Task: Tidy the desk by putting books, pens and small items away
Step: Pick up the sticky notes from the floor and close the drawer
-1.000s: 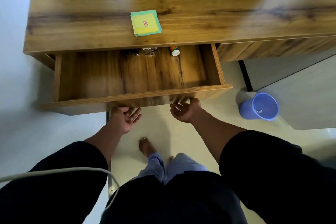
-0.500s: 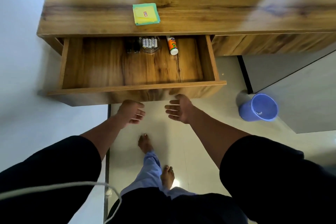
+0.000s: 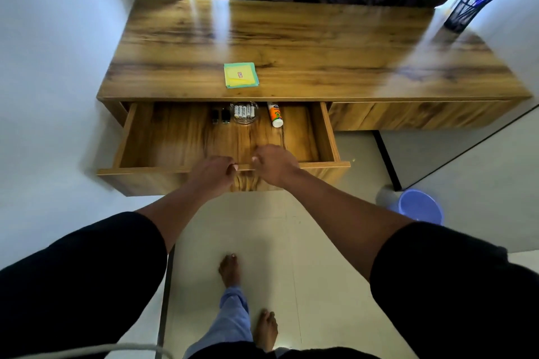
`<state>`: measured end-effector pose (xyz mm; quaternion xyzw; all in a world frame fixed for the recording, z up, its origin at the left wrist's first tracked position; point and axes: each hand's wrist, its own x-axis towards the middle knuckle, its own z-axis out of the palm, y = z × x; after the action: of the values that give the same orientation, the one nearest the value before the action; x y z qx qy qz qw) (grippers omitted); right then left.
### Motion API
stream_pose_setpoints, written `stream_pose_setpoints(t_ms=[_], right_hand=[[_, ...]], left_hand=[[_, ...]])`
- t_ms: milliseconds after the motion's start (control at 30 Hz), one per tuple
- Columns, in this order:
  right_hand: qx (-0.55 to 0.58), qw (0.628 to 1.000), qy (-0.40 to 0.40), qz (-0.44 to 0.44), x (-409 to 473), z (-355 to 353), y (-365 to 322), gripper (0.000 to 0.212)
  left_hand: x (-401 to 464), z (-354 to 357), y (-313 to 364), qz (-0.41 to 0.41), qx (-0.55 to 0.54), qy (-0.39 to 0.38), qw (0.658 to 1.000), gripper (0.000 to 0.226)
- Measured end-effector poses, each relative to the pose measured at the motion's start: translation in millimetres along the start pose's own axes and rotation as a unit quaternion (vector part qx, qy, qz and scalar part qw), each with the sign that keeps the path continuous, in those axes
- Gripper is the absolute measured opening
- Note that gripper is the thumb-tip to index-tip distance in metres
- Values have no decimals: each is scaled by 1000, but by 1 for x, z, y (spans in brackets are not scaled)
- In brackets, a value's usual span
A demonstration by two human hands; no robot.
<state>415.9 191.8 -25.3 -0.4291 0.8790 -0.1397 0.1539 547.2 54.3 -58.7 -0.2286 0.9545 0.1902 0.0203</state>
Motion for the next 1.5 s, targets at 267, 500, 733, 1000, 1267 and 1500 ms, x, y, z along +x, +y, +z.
stream_pose_setpoints(t_ms=[267,500,733,1000,1267,1500], right_hand=[[0,991,-122,47,17,-5,12,26],[-74,976,-203,30,30,-5,10,27],[-7,950,-308,54,40,-16,11,21],[38,996,-63,45,99,-42,8,13],[123,979,68,149,176,-74,6,31],[117,974,64,184,234,-70,6,47]], left_hand=[[16,-24,7,-87,-59,-112,988,21],[28,-35,4,-63,7,-221,973,29],[46,-38,-5,-121,-64,-320,937,46],[104,-62,-10,-200,-261,-155,932,19],[182,-95,-22,-188,-225,67,954,36],[221,-95,-23,-176,-213,70,959,46]])
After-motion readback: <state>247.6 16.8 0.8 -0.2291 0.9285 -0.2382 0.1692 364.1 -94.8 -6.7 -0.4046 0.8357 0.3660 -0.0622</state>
